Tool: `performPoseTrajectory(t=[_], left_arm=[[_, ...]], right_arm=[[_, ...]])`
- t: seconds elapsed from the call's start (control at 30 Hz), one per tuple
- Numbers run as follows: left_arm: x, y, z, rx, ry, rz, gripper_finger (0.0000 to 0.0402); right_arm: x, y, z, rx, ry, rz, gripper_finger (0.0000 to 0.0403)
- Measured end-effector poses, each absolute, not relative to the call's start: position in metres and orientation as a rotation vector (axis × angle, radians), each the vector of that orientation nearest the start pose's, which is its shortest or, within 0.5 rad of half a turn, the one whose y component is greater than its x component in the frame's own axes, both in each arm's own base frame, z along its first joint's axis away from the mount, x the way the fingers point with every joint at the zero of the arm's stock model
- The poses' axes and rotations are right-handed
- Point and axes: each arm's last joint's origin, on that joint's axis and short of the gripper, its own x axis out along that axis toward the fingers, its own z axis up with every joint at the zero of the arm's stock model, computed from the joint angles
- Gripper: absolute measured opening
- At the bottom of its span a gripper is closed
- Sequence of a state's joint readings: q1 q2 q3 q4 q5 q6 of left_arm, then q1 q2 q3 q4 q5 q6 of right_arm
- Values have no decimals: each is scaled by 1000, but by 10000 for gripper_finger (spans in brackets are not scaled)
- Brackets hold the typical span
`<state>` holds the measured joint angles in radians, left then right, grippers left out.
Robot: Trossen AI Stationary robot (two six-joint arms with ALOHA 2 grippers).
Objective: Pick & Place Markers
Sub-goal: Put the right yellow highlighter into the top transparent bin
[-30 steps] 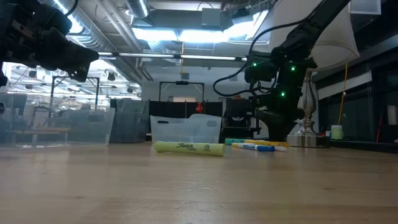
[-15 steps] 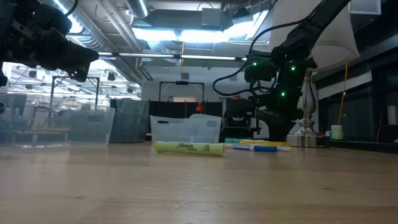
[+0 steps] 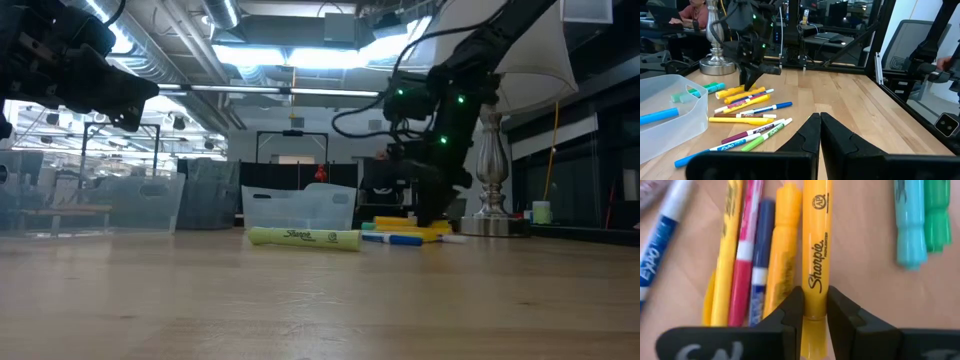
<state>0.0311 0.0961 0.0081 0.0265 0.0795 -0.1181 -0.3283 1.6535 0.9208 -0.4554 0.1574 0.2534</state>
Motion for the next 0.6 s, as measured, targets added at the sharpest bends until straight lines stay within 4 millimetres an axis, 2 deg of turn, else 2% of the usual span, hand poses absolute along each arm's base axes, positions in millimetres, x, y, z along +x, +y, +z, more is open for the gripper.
performPoseTrajectory(t=[0.43,0.6], left_arm=[[103,1,161,-121,64,-45,6],[103,1,161,-121,64,-45,6]], right_arm=[[311,-105,201,296,1003,-463,64],[313,-98,217,260,950,-433,64]])
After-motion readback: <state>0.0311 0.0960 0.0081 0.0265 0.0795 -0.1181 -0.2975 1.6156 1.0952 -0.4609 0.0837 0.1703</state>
